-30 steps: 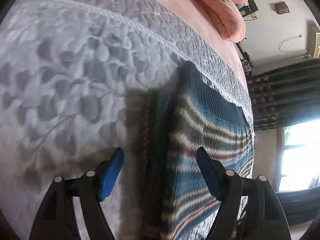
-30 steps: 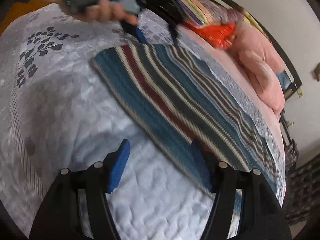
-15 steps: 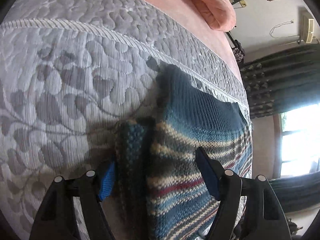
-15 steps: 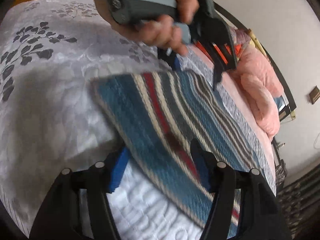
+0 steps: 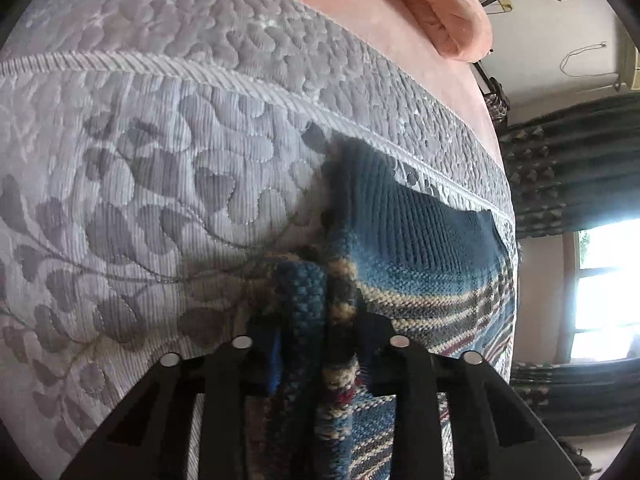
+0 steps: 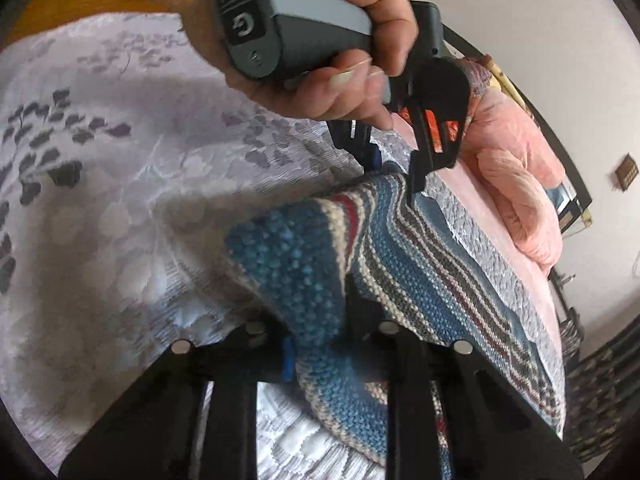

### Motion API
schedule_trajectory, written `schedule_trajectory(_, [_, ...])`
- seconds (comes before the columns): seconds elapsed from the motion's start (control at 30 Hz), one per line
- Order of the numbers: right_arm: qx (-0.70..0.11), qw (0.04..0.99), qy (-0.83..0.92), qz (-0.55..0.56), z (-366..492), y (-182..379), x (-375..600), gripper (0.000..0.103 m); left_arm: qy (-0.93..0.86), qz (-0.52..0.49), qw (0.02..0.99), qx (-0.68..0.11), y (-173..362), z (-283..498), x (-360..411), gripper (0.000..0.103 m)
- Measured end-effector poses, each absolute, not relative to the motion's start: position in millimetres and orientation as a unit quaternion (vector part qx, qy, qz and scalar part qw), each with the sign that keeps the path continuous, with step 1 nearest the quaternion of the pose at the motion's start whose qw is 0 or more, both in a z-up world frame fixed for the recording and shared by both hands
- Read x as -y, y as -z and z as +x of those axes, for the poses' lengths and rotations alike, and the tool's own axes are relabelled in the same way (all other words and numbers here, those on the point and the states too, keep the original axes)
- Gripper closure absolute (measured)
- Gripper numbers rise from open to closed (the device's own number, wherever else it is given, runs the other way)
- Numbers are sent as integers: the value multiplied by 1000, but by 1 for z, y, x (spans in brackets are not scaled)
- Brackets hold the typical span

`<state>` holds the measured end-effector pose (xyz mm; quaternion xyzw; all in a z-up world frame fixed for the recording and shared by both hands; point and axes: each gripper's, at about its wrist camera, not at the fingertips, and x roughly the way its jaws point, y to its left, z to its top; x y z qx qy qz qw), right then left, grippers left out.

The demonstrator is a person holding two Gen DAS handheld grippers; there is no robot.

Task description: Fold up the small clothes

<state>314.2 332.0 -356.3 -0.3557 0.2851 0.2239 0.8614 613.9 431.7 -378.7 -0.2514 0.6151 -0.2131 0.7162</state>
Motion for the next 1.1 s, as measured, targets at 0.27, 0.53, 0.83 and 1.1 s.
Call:
schedule_trajectory(0.27, [-293,875,-224,-314,312,329,-320,90,201,-230,723,-620,355,618,-423,79])
schedule_trajectory(0.53, [-294,886,-219,-285,316,304,-304,91,200,-204,732,-618,325,621,-409,80])
schedule_trajectory(0.83, [-288,895,-213,-264,316,284,-295,91,198,-182,742,-614,300,622,-399,80])
schedule_trajectory(1.1, [-285,903,-209,-245,318,268,-284,91,195,-165,750,-610,280,622,-388,81])
